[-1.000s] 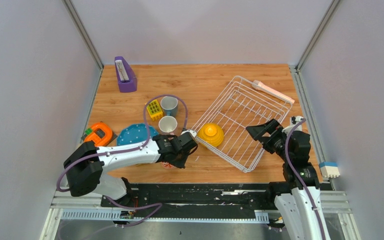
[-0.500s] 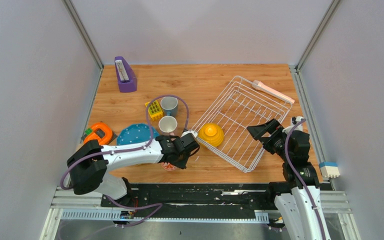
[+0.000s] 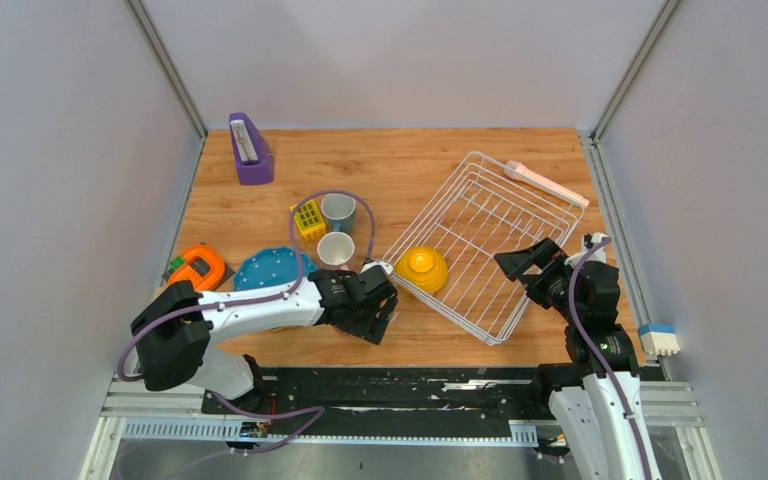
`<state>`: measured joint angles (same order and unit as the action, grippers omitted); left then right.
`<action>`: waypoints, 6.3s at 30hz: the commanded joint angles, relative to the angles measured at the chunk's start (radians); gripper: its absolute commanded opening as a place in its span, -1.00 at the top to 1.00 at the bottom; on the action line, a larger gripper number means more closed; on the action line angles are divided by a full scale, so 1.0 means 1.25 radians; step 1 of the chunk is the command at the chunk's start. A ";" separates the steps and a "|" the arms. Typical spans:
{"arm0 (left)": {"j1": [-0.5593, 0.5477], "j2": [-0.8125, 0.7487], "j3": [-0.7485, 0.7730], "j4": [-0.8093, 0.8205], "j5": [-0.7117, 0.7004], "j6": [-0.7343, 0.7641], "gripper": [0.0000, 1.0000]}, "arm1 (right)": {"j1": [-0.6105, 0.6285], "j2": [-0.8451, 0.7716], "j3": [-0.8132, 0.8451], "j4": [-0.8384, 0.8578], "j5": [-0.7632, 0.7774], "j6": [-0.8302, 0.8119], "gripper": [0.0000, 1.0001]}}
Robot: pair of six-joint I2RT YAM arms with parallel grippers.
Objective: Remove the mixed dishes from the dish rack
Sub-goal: Place the bowl at the center of the board, then pick up the bowl from the dish rack, then place the bowl in the bowl.
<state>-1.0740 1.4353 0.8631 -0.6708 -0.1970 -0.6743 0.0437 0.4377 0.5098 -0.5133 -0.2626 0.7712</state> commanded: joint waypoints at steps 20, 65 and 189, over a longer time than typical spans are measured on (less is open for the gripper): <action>-0.004 -0.363 -0.004 0.046 0.021 0.041 -1.00 | 0.060 0.219 0.045 0.122 -0.173 -0.014 -0.99; -0.004 -0.471 -0.057 0.028 -0.186 -0.031 -1.00 | 0.361 0.790 0.185 0.332 0.040 0.069 -1.00; 0.170 -0.388 -0.226 1.187 0.531 -0.263 0.99 | 0.376 0.105 0.009 0.558 -0.199 0.273 0.34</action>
<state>-0.8658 0.9112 0.5766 0.7319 0.4393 -1.0069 0.5137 0.5499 0.5236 0.1604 -0.4919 1.1107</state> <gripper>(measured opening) 0.074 0.621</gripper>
